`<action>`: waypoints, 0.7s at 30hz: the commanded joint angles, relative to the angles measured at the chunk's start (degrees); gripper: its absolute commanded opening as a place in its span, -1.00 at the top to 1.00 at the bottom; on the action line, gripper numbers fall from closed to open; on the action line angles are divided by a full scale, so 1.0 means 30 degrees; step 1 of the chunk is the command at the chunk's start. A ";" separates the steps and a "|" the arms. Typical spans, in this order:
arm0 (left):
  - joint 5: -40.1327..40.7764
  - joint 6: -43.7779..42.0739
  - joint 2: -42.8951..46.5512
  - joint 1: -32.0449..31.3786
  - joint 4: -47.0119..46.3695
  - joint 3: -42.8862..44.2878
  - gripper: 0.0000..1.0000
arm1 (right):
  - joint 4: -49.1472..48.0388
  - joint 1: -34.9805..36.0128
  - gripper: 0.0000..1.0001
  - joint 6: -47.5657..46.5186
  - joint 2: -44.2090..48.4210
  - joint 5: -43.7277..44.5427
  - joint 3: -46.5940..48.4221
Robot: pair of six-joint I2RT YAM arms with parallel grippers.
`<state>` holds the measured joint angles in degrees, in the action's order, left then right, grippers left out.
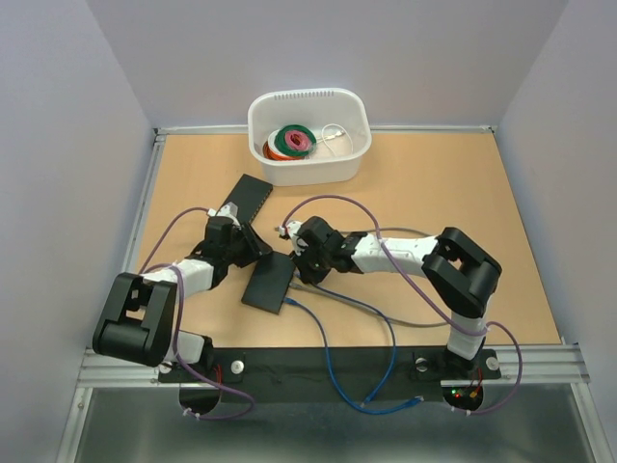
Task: Insert the plug into the switch port
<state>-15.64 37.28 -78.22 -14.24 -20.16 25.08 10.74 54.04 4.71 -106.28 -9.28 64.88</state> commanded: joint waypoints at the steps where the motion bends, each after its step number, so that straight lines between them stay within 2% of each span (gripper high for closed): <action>1: -0.0910 -0.0150 -0.0324 -0.0527 -0.0603 -0.0157 -0.01 | -0.0476 0.0238 0.99 -0.0076 -0.0170 0.0075 0.0931; 21: -0.0705 0.0113 -0.0091 -0.0732 -0.0369 -0.0303 0.01 | 0.0140 0.1088 0.99 0.0510 -0.0344 0.1276 0.1956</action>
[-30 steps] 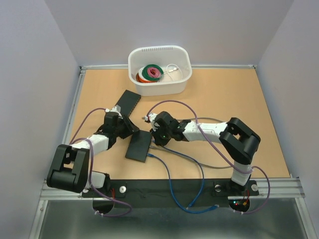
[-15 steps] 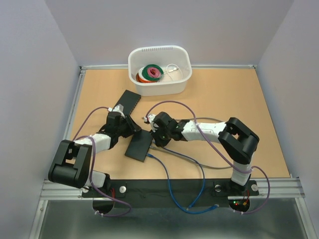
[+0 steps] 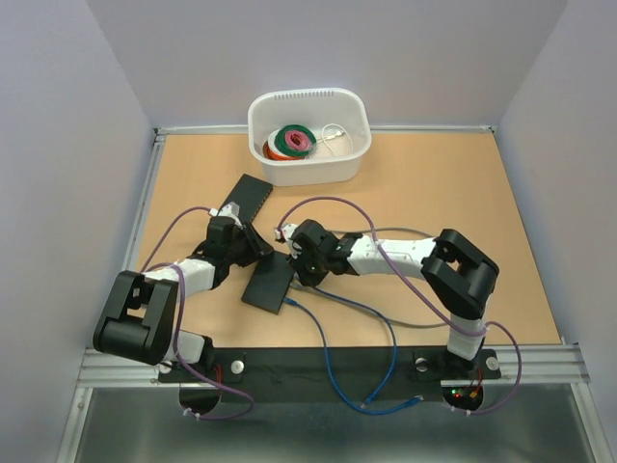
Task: Insert the plug into the switch port
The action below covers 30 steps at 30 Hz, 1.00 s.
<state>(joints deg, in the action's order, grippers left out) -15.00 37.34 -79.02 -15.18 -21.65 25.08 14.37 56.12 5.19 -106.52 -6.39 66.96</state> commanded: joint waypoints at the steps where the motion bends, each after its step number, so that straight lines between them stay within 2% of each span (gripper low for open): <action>1: -0.0945 0.0063 0.0150 -0.0419 0.0098 -0.0333 0.01 | -0.1070 0.0396 0.99 0.0350 -0.0323 0.0344 0.1351; 14: -0.1180 0.0004 -0.0260 -0.0507 -0.0430 -0.0743 0.01 | -0.1333 0.0571 0.99 -0.0586 -0.0090 0.0725 0.2290; 30: -0.1327 0.0062 -0.0876 -0.0624 -0.0811 -0.0714 0.02 | -0.3850 0.0806 0.99 -0.1028 0.1522 0.0256 0.0826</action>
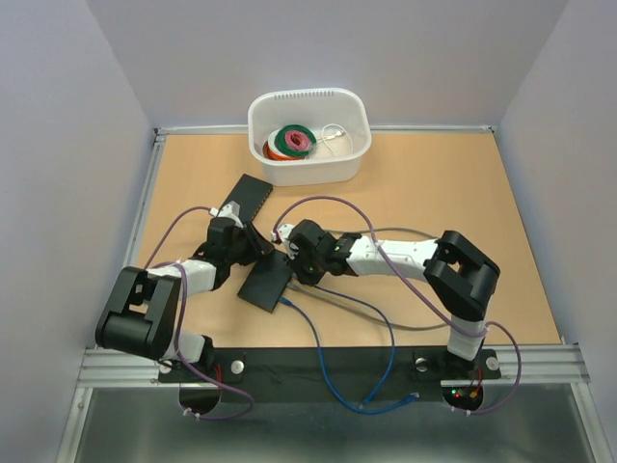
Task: Insert the plug into the switch port
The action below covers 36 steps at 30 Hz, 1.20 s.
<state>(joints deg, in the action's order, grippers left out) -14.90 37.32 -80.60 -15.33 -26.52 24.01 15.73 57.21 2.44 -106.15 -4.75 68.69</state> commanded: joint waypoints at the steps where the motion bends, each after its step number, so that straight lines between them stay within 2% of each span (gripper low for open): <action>1: -0.1363 0.0099 -0.0322 -0.0573 0.0814 -0.0357 0.02 | -0.4421 0.0471 0.99 -0.0080 0.1485 -0.0319 0.0162; 17: -0.1538 0.0216 -0.0468 -0.0661 0.0609 -0.0562 0.02 | -0.6091 0.0529 0.99 0.1151 0.0168 0.0676 -0.0864; 25: -0.1773 0.0216 -0.0819 -0.0690 0.0258 -0.0679 0.02 | -0.7789 0.0529 0.99 0.1239 0.1251 0.1116 -0.2122; 36: -0.1978 0.0245 -0.0908 -0.0719 -0.0680 -0.1118 0.02 | -0.9692 0.0529 0.99 0.1062 0.1250 0.1757 -0.3206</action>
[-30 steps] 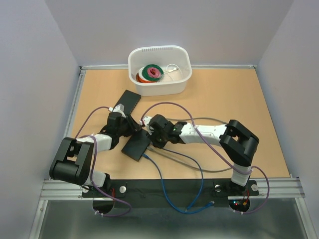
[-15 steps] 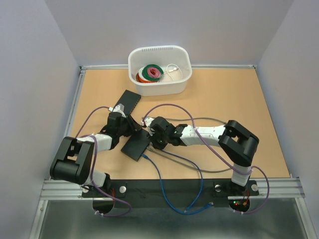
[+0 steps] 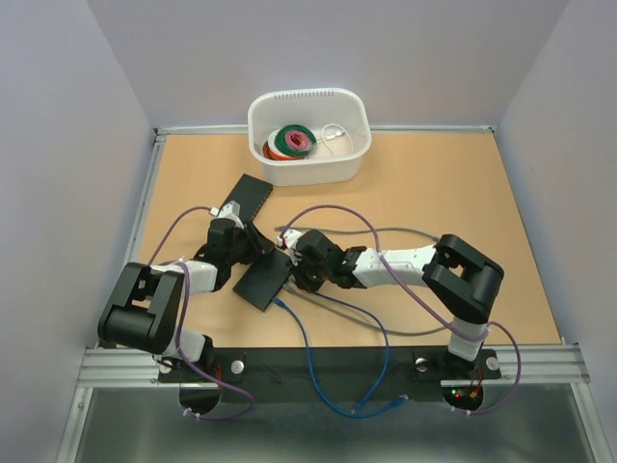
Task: Insert the plug into the switch port
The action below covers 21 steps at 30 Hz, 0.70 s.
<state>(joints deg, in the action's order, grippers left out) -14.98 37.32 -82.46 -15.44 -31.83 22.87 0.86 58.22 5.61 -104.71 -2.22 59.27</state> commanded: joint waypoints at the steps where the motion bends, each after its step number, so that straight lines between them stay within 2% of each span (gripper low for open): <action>1: -0.1920 0.0274 -0.0288 -0.0683 0.1090 -0.0740 0.02 | -0.4770 0.0223 0.99 0.0035 0.0916 0.1234 -0.0097; 11: -0.1568 0.0333 -0.0171 -0.0712 0.1090 -0.0769 0.02 | -0.4800 0.0194 0.99 0.0064 0.2908 0.2408 -0.0390; 21: -0.1568 0.0362 -0.0083 -0.0712 0.1090 -0.0828 0.02 | -0.5150 0.0223 0.99 0.0533 0.2266 0.2351 -0.0945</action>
<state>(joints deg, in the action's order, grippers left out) -14.96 38.00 -82.46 -15.77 -32.86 22.35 -1.83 58.78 6.17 -99.35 2.68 56.18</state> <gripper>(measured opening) 0.494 0.166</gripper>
